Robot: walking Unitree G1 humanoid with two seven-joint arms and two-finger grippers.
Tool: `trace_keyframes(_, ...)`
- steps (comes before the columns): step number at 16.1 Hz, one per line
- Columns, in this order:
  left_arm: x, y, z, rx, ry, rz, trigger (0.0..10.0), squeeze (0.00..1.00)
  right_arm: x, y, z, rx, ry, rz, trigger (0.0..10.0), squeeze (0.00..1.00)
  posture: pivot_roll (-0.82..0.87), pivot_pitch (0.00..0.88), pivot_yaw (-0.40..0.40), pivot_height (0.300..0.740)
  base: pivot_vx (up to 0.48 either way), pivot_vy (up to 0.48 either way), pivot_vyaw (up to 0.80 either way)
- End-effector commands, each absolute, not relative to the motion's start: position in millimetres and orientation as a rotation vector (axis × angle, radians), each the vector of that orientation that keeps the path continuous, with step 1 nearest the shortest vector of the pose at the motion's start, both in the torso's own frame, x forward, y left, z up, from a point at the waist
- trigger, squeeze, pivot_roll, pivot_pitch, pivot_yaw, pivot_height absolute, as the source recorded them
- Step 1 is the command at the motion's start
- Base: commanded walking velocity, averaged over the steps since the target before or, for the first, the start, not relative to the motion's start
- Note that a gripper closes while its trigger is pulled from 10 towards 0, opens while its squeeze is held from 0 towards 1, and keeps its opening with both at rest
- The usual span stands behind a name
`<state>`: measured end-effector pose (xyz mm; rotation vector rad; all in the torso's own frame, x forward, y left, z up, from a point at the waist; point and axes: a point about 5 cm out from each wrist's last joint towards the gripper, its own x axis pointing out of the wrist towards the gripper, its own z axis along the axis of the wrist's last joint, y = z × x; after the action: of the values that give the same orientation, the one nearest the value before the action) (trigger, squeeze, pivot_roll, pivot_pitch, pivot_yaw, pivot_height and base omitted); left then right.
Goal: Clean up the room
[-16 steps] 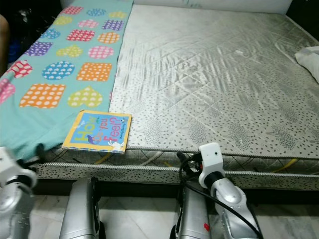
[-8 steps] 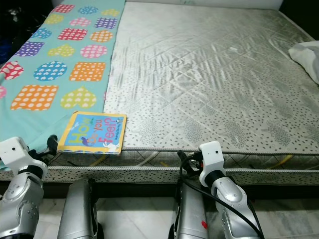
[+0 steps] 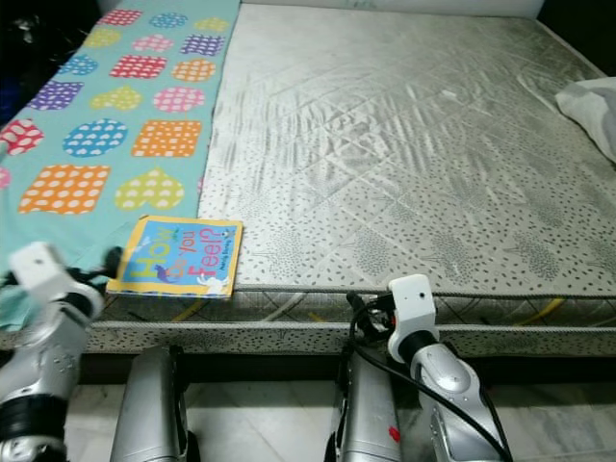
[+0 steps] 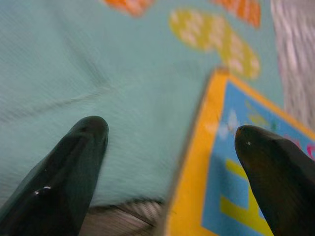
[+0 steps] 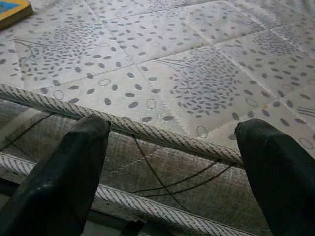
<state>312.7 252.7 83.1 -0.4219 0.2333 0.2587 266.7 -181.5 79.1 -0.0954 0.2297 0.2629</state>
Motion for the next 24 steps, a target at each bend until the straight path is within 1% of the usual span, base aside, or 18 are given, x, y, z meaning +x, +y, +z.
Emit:
trace_keyframes(1,314.8,249.0,77.5,-0.459,0.256,0.233,10.0,0.00,265.8,-185.4,82.9,-0.115,0.226,0.253,10.0,0.00,-0.17,0.114,-0.052,0.476,0.000,0.000,0.00)
trace_keyframes(3,316.8,245.1,72.8,-0.497,0.292,0.201,10.0,0.00,265.6,-187.1,83.3,-0.123,0.227,0.243,10.0,0.00,-0.18,0.115,-0.053,0.476,0.000,0.000,0.00)
trace_keyframes(6,320.6,238.5,71.3,-0.503,0.328,0.123,10.0,0.00,266.1,-186.7,83.6,-0.125,0.227,0.240,10.0,0.00,-0.17,0.118,-0.050,0.476,0.000,0.000,0.00)
trace_keyframes(9,314.5,228.8,66.8,-0.514,0.380,0.054,10.0,0.00,266.5,-185.6,83.7,-0.119,0.224,0.241,10.0,0.00,-0.17,0.118,-0.047,0.476,0.000,0.000,0.00)
trace_keyframes(11,299.7,229.3,63.2,-0.519,0.377,0.106,10.0,0.00,266.7,-184.8,83.9,-0.117,0.222,0.242,10.0,0.00,-0.17,0.116,-0.040,0.476,0.000,0.000,0.00)
trace_keyframes(14,269.8,212.6,54.8,-0.562,0.424,0.091,10.0,0.00,266.7,-186.8,82.4,-0.115,0.224,0.233,10.0,0.00,-0.15,0.118,-0.034,0.476,0.000,0.000,0.00)
trace_keyframes(15,261.0,211.2,45.4,-0.573,0.459,0.105,10.0,0.00,267.8,-185.0,81.6,-0.112,0.226,0.235,10.0,0.00,-0.14,0.116,-0.036,0.476,0.000,0.000,0.00)
trace_keyframes(16,259.3,212.2,41.0,-0.578,0.474,0.118,10.0,0.00,268.6,-183.8,81.3,-0.110,0.226,0.237,10.0,0.00,-0.14,0.116,-0.037,0.476,0.000,0.000,0.00)
trace_keyframes(18,264.8,213.9,43.4,-0.562,0.475,0.121,10.0,0.00,271.6,-180.6,82.0,-0.110,0.221,0.243,10.0,0.00,-0.14,0.111,-0.035,0.476,0.000,0.000,0.00)
trace_keyframes(21,279.2,212.6,59.0,-0.598,0.394,0.082,10.0,0.00,273.0,-182.3,82.7,-0.113,0.212,0.222,10.0,0.00,-0.14,0.110,-0.028,0.476,0.000,0.000,0.00)
trace_keyframes(24,290.9,215.3,60.6,-0.558,0.363,0.067,10.0,0.00,274.3,-181.2,83.4,-0.114,0.200,0.213,10.0,0.00,-0.14,0.106,-0.027,0.476,0.000,0.000,0.00)
